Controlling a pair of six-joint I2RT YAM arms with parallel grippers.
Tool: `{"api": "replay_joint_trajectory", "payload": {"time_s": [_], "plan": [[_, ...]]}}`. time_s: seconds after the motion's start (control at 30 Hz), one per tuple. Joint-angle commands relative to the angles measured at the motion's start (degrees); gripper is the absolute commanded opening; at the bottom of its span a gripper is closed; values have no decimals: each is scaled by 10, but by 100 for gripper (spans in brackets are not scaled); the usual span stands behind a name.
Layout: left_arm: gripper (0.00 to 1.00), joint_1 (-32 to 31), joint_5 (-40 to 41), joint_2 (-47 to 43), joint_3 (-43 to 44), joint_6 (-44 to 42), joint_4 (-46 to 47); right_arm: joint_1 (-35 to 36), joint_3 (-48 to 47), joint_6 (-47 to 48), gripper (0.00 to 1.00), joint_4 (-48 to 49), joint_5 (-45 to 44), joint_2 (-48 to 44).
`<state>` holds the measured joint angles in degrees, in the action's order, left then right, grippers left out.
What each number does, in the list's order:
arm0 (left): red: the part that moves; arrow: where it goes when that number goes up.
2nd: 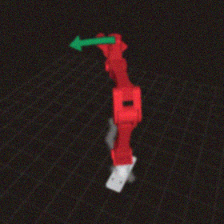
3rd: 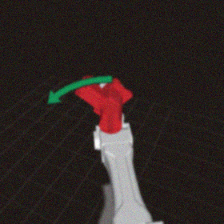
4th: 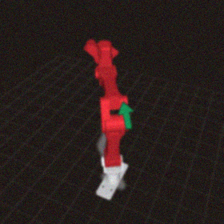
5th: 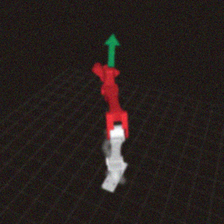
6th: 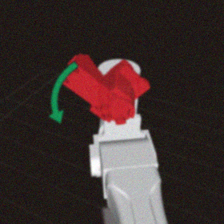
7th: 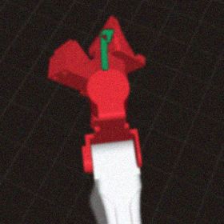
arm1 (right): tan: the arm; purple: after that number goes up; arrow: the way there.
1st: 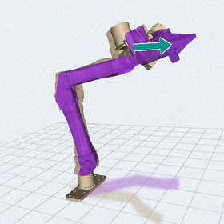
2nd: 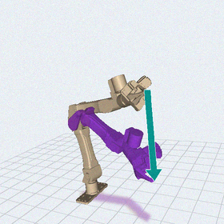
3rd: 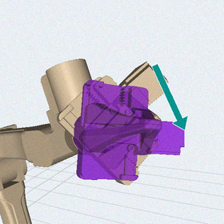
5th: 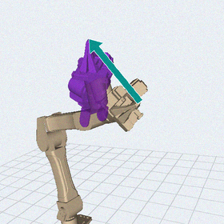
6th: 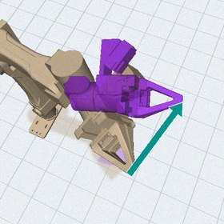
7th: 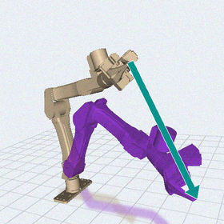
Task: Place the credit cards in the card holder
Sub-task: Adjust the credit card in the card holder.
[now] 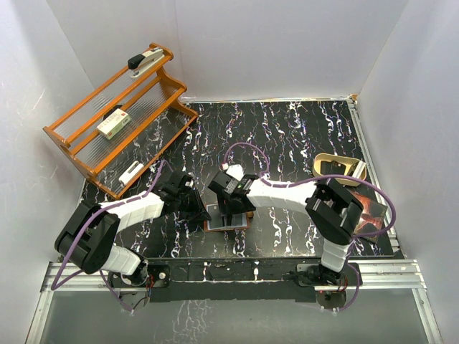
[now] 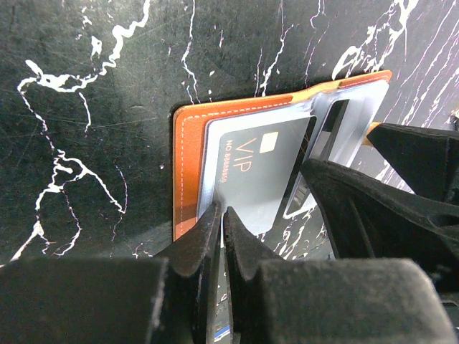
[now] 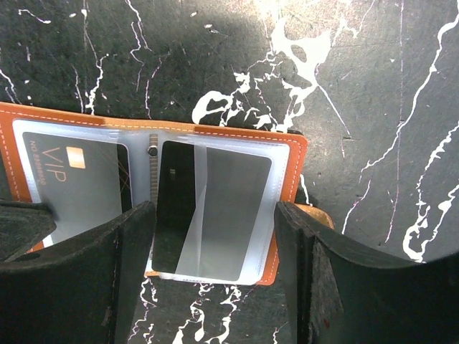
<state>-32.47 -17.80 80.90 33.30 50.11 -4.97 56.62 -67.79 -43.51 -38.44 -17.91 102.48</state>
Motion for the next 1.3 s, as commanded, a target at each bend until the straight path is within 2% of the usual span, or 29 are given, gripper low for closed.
{"api": "replay_joint_trajectory", "payload": {"time_s": [0.0,0.27,0.5,0.6,0.67,0.77,0.93,1.07,1.27], "plan": [[5,2,11,-10,-11,-6,-33,1,-10,4,65,13,-17,12],[5,2,13,-12,-10,-7,-36,1,-16,9,65,-1,-28,25],[5,2,18,-9,-9,-12,-43,1,-11,20,53,-17,-60,2],[5,2,13,-9,-5,-8,-45,1,-10,23,53,-17,-56,1],[6,2,1,-13,9,-5,-50,1,-13,24,58,-16,-47,0],[11,2,-1,-22,34,-3,-68,2,-17,22,63,-16,-34,-15],[26,3,27,-46,62,-17,-118,1,-29,27,66,-33,-33,-60],[41,8,45,-42,62,-25,-132,-1,-22,35,62,-46,-56,-87],[52,10,56,-21,53,-31,-119,-23,23,39,56,-54,-83,-118]]}}
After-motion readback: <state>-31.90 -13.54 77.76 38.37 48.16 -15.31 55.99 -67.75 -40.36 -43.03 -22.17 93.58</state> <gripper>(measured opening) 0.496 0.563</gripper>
